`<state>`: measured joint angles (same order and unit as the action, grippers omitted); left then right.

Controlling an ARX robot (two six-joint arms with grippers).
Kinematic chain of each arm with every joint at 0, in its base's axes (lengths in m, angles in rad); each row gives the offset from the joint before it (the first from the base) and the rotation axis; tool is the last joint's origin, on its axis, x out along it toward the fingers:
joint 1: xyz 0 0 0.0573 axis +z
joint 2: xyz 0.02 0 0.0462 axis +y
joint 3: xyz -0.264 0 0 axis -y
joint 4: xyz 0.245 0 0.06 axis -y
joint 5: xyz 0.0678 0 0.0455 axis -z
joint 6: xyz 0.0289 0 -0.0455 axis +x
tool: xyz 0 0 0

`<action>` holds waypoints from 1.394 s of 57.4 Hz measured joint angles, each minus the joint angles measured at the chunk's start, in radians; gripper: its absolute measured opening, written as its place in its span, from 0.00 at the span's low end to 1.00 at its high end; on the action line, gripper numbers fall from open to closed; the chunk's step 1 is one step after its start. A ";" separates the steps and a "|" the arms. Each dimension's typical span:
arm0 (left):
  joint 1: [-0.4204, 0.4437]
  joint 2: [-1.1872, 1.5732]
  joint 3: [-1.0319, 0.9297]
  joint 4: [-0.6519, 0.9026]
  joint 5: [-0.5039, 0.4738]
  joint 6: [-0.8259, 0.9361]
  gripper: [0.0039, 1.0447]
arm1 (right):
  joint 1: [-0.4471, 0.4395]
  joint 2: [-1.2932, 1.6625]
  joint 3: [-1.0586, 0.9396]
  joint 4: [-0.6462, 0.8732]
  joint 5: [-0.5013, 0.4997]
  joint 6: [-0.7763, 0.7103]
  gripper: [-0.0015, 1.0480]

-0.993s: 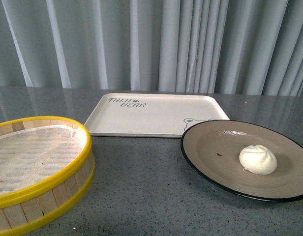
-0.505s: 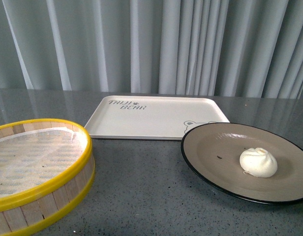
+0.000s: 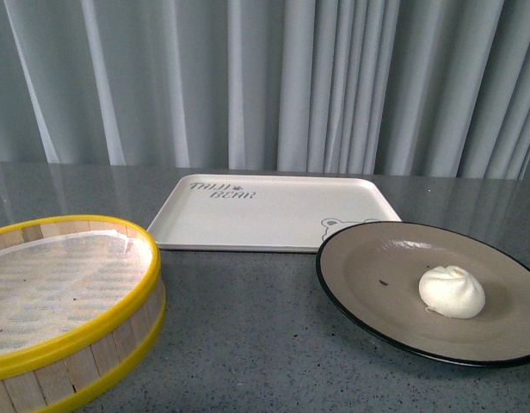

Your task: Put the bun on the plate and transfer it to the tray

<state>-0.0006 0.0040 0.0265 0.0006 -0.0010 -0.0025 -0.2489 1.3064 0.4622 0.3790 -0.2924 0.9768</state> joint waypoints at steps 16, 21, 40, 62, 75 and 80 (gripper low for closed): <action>0.000 0.000 0.000 0.000 0.000 0.000 0.94 | 0.007 0.102 0.008 0.028 -0.028 0.060 0.92; 0.000 0.000 0.000 0.000 0.000 0.000 0.94 | 0.012 0.147 0.022 0.046 -0.051 0.062 0.92; 0.000 0.000 0.000 0.000 0.000 0.000 0.94 | 0.089 0.319 0.079 0.172 -0.130 0.097 0.92; 0.000 0.000 0.000 0.000 0.000 0.000 0.94 | 0.137 0.422 0.081 0.290 -0.152 0.146 0.62; 0.000 0.000 0.000 0.000 0.000 0.000 0.94 | 0.135 0.430 0.081 0.308 -0.158 0.146 0.25; 0.000 0.000 0.000 0.000 0.000 0.000 0.94 | 0.129 0.433 0.081 0.313 -0.164 0.146 0.12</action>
<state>-0.0002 0.0040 0.0265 0.0006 -0.0010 -0.0025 -0.1196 1.7390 0.5430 0.6922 -0.4568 1.1225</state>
